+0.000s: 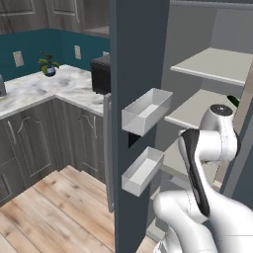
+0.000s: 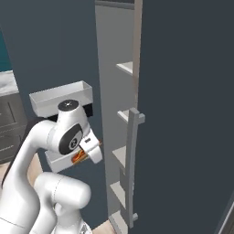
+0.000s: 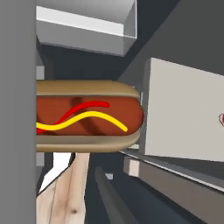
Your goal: Store the hot dog in the freezer for long-term storage. Close the freezer door after placing the cooked food.
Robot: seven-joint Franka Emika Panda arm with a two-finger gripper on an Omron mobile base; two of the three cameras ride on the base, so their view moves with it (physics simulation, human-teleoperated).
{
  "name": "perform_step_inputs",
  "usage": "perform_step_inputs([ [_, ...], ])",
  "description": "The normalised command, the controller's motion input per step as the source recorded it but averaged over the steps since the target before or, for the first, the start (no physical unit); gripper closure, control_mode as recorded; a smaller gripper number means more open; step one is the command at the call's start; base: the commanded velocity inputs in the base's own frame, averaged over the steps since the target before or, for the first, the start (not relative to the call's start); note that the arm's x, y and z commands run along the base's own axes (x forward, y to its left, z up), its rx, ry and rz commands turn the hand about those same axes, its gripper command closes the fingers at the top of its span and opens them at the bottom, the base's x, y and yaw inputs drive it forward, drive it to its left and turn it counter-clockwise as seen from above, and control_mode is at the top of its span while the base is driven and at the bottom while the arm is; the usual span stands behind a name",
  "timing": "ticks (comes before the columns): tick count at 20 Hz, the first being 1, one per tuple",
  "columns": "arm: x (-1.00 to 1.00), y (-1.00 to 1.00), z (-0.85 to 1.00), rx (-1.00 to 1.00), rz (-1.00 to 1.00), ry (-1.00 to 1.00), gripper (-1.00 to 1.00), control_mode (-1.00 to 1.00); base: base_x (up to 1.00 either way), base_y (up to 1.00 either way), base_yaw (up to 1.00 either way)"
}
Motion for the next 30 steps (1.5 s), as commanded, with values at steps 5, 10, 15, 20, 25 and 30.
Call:
perform_step_inputs([
  [5, 0.47, -0.21, -0.05, -0.07, -0.27, -0.13, 1.0, -1.0, 0.0, 0.0, 0.0],
  [10, 0.03, -0.41, 0.0, -0.07, -0.05, -0.21, 1.0, -1.0, 0.0, 0.0, 0.0],
  [15, 0.23, -0.11, 0.0, -0.04, 0.0, -0.13, 1.0, -1.0, 0.0, 0.0, 0.0],
  [20, 0.43, -0.01, 0.1, -0.12, 0.0, 0.0, 1.0, -1.0, 0.0, 0.0, 0.0],
  [25, 0.25, -0.23, 0.01, -0.06, 0.0, 0.0, 1.0, -1.0, 0.0, 0.0, 0.0],
  [30, 0.26, -0.07, 0.1, -0.05, 0.0, 0.0, 1.0, -1.0, 0.0, 0.0, 0.0],
])
